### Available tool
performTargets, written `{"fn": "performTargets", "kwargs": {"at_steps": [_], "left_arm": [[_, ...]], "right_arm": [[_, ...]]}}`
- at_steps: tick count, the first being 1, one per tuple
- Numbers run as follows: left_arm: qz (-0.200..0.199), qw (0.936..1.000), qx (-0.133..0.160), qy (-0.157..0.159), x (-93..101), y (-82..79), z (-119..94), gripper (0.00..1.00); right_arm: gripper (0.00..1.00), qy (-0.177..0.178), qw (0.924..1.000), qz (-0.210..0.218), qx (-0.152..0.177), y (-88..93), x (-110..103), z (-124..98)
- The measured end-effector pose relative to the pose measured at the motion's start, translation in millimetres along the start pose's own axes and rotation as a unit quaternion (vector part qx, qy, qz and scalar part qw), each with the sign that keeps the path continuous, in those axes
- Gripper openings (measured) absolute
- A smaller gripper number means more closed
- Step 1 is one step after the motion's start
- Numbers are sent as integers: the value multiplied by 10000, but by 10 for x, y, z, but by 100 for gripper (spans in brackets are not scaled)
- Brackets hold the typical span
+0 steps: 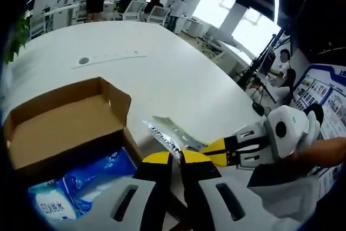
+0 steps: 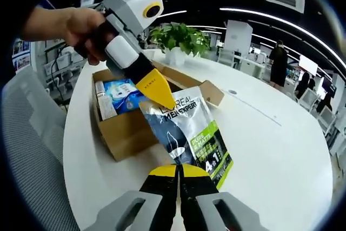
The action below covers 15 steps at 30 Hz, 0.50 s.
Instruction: Operate the shoe box by opening the lid, removing the specified soft item, and placing it in the target area until the item is outside and the box remains undamaged.
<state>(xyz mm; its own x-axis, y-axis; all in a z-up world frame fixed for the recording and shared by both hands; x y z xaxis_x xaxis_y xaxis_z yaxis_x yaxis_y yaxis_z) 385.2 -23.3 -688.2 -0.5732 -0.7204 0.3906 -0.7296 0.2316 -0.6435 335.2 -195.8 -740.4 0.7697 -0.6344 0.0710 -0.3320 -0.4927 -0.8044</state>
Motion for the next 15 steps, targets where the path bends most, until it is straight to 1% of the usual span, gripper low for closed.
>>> {"fn": "performTargets", "kwargs": {"at_steps": [5, 15], "left_arm": [[11, 10000, 42, -2, -24, -21, -59, 3], [88, 9997, 206, 32, -36, -90, -196, 4]], "right_arm": [[0, 89, 9999, 102, -9, 10, 64, 14], [0, 51, 9997, -120, -191, 50, 132, 56]]}}
Point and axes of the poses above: the point that each gripper's makers call its tool centre point, and the gripper's own axes: z roughly forward along the fingers, x roughly to its right, y roughly out of its underside, the point moved 10 cm from there along -z, roughly backward along the fingers, and after that the axes turned 1 degree about -y, right-handed, at the moved point
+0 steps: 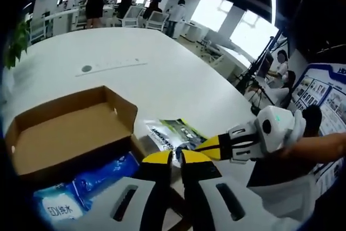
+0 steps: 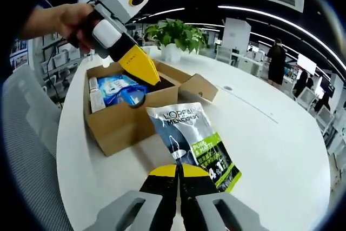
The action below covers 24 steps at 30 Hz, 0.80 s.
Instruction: Operate the shoe box by opening the lid, removing the specified soft item, and placing it in the target area until the item is outside and the box remains undamaged.
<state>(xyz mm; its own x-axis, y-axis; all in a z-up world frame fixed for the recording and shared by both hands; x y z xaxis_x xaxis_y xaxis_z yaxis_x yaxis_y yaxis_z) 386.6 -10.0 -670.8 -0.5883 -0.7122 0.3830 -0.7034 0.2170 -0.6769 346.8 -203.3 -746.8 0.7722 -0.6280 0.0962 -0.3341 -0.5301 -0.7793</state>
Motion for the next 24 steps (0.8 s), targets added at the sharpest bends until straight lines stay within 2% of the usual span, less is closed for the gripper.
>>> {"fn": "performTargets", "kwargs": {"at_steps": [11, 18, 24], "left_arm": [[4, 9998, 199, -31, -36, -7, -174, 6], [61, 9997, 234, -92, -94, 34, -281, 7], [100, 9995, 234, -161, -167, 92, -380, 8]], "right_arm": [[0, -126, 9974, -569, -434, 133, 15, 76], [0, -148, 9958, -632, -644, 192, -2, 108], [0, -97, 9951, -495, -856, 253, -7, 119]]}}
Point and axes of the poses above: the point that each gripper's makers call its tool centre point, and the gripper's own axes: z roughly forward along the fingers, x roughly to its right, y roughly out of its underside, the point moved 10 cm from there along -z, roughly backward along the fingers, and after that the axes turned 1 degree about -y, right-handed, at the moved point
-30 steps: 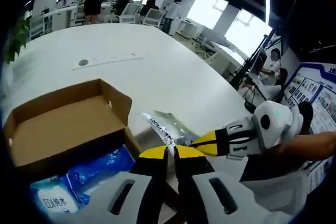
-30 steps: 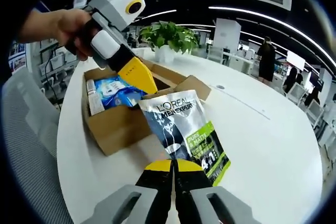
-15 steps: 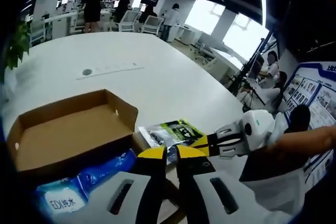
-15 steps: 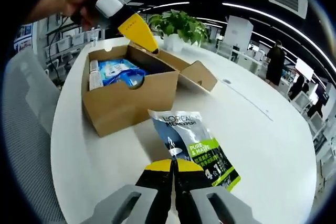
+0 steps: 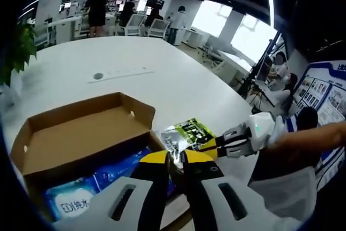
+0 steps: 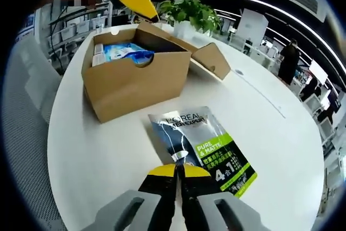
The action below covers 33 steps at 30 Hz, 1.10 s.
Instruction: Operate the shoe box by opening the lid, removing the specified soft item, and placing it in the target area until the item is outside and the box remains undamaged.
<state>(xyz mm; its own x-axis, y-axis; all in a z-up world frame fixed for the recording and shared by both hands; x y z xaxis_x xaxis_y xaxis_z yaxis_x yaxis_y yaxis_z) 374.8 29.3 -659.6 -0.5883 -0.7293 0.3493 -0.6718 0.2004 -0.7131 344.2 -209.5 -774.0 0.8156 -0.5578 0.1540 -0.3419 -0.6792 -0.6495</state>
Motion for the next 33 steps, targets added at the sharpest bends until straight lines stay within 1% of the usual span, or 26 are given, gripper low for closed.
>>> {"fn": "performTargets", "kwargs": {"at_steps": [5, 10, 13, 17, 21, 25, 27, 29, 33], "left_arm": [[30, 10000, 13, -61, -56, 54, -82, 10], [53, 9999, 34, -124, -118, 101, -156, 11], [63, 9998, 48, -183, -161, 127, -201, 13], [116, 9996, 76, -237, -188, 154, -264, 15], [156, 9994, 75, -313, -222, 186, -335, 19], [183, 9989, 71, -416, -278, 224, -414, 20], [187, 9988, 82, -450, -305, 242, -459, 21], [202, 9986, 89, -489, -339, 254, -508, 22], [140, 9983, 108, -549, -413, 255, -604, 23]], "right_arm": [[0, 47, 9999, 78, -92, 21, -4, -13], [4, 94, 9997, 186, -131, 38, -15, -50], [9, 147, 9993, 315, -140, 65, -9, -61], [18, 254, 9988, 396, -107, 62, -5, -112], [22, 298, 9985, 458, -98, 80, 9, -148], [30, 450, 9972, 598, -61, 113, 50, -193], [32, 533, 9955, 784, -48, 142, 82, -215], [37, 583, 9943, 894, -49, 168, 114, -222], [43, 697, 9894, 1271, -55, 237, 178, -241]]}}
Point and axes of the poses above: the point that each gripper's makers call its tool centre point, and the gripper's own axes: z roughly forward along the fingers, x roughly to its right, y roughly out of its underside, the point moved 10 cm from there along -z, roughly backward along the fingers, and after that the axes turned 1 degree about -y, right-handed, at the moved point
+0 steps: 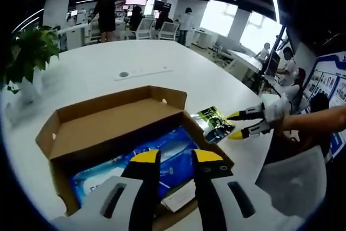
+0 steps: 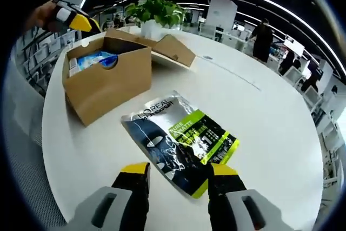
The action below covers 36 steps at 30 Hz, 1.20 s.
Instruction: Operate the shoe box by opening the lid, removing the specified soft item, and placing it in the target area until the item is outside and the box remains undamaged.
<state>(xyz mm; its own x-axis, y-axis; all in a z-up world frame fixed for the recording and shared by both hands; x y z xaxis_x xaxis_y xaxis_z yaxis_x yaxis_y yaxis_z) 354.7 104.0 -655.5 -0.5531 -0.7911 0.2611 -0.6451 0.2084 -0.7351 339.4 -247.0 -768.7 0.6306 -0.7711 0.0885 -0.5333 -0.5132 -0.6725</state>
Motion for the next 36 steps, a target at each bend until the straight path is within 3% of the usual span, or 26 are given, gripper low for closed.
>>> {"fn": "performTargets", "kwargs": {"at_steps": [8, 24, 36], "left_arm": [[-66, 9996, 127, -226, -158, 36, -210, 24], [-291, 9968, 217, -707, -531, 224, -632, 26], [-376, 9948, 228, -918, -593, 371, -851, 26]], "right_arm": [[50, 70, 9995, 298, -4, 44, 78, 44], [50, -32, 9979, 654, 20, 63, 115, 147], [50, 25, 9970, 773, 40, 1, 198, 218]]}}
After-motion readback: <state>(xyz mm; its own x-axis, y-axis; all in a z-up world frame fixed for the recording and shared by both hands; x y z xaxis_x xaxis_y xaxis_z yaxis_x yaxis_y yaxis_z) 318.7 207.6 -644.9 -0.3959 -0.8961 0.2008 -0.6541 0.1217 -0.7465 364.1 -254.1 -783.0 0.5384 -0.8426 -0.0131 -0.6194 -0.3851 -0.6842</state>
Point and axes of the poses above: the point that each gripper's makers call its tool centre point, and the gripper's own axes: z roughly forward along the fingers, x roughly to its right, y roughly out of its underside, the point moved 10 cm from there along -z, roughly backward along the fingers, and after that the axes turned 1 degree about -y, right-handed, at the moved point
